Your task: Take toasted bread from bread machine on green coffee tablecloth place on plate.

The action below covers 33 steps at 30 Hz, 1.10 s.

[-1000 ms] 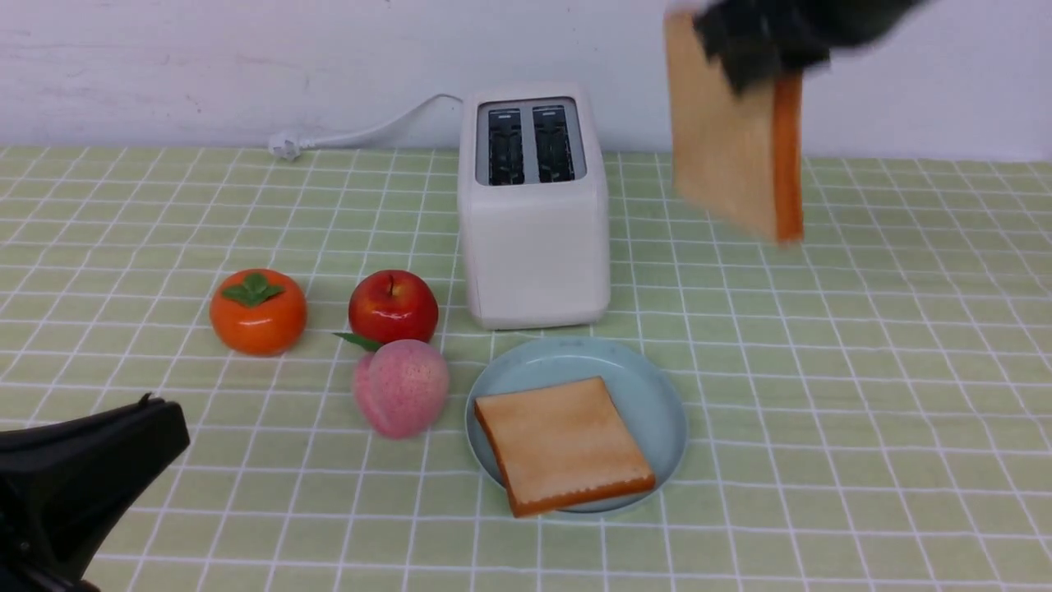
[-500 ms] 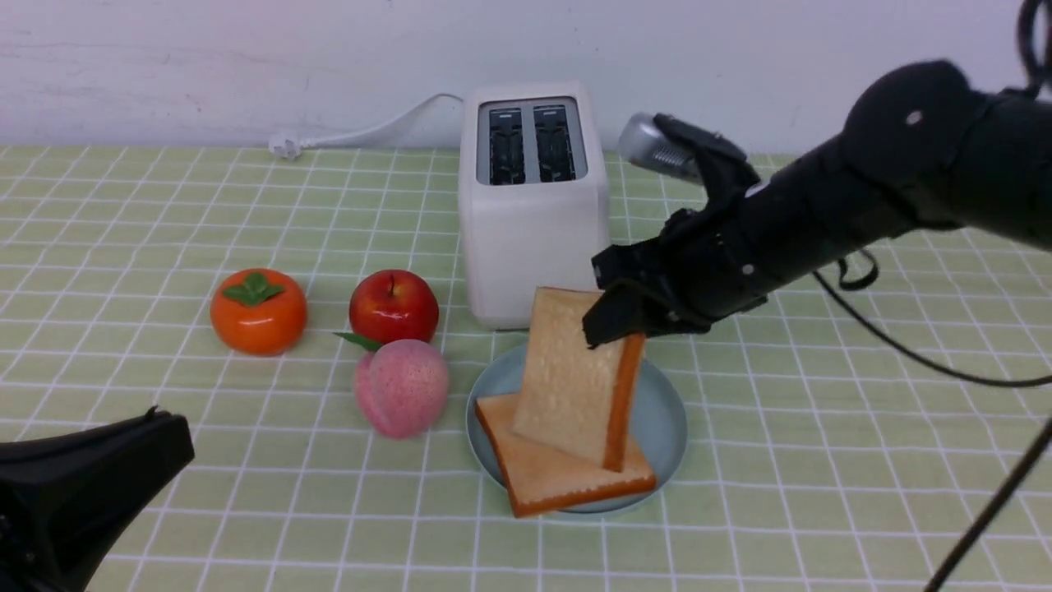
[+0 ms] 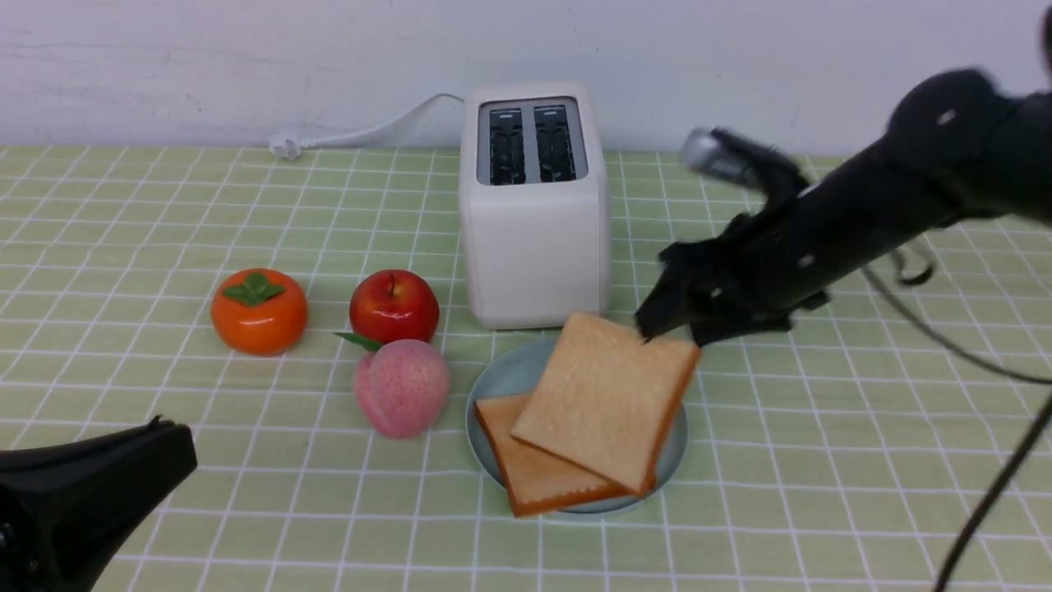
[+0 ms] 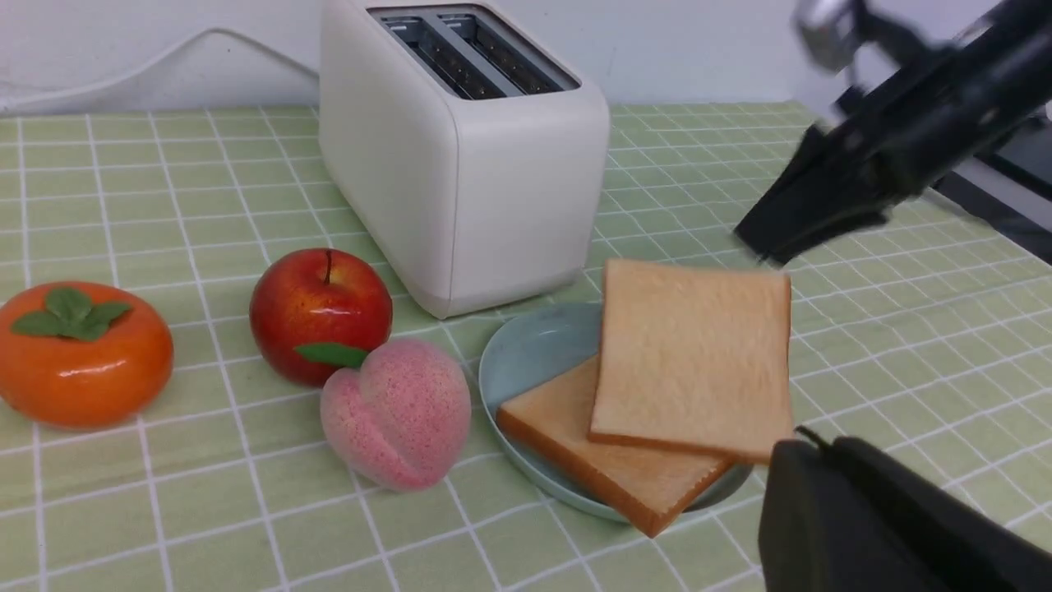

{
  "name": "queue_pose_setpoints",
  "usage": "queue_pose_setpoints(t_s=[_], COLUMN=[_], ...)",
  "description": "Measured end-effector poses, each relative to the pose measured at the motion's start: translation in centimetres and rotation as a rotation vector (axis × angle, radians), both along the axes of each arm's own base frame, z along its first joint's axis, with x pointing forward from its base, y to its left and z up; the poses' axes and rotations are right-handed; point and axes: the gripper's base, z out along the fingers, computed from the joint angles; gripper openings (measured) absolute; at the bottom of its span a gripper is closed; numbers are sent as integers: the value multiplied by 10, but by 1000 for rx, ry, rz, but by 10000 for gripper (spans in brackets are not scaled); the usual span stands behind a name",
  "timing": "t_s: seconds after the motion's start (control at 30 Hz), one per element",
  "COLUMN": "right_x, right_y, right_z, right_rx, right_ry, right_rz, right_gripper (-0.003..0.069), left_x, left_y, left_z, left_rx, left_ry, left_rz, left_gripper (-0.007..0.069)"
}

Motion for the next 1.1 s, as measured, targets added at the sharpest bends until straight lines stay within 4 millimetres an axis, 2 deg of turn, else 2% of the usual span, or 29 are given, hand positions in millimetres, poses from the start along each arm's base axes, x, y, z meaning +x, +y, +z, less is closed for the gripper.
queue_pose_setpoints(t_s=[0.1, 0.17, 0.2, 0.3, 0.33, 0.37, 0.43, 0.47, 0.53, 0.6, 0.77, 0.87, 0.9, 0.93, 1.1], right_x=[-19, -35, -55, -104, -114, -138, -166, -187, -214, -250, -312, -336, -337, -345, -356], right_y=[-31, -42, -51, -63, -66, -70, -76, -79, -83, -89, -98, -103, -104, -107, -111], right_z=[45, 66, 84, 114, 117, 126, 128, 129, 126, 119, 86, 65, 64, 58, 34], right_rx=[-45, -80, -122, -198, -206, -220, -233, -236, -239, -234, -199, -164, -163, -151, -96], right_ry=[-42, -70, -89, -147, -151, -185, -200, -216, -236, -275, -363, -476, -485, -576, -763], right_rz=[-28, -34, -32, -54, -64, -85, -111, -130, -153, -182, -262, -337, -342, -377, -447], right_gripper=[524, 509, 479, 380, 357, 302, 242, 201, 156, 116, 93, 93, 93, 95, 105], left_x=[0, 0, -2, -8, -11, -17, -25, -32, -40, -47, -47, -42, -42, -41, -38], left_y=[0, -1, 0, 3, 4, 7, 11, 14, 17, 21, 21, 19, 19, 18, 17], left_z=[0, 0, 1, 5, 7, 10, 13, 15, 17, 10, -20, -40, -42, -48, -66], left_rx=[-15, -28, -47, -81, -88, -103, -123, -137, -155, -167, -149, -123, -121, -113, -91], left_ry=[9, 15, 15, -16, -32, -64, -105, -136, -173, -200, -160, -106, -101, -84, -37], left_rz=[-1, -2, -3, -4, -5, -6, -7, -9, -10, -11, -9, -7, -7, -6, -3], left_gripper=[-10, -9, -10, -10, -10, -10, -10, -10, -10, -10, -10, -5, -4, -3, -1])
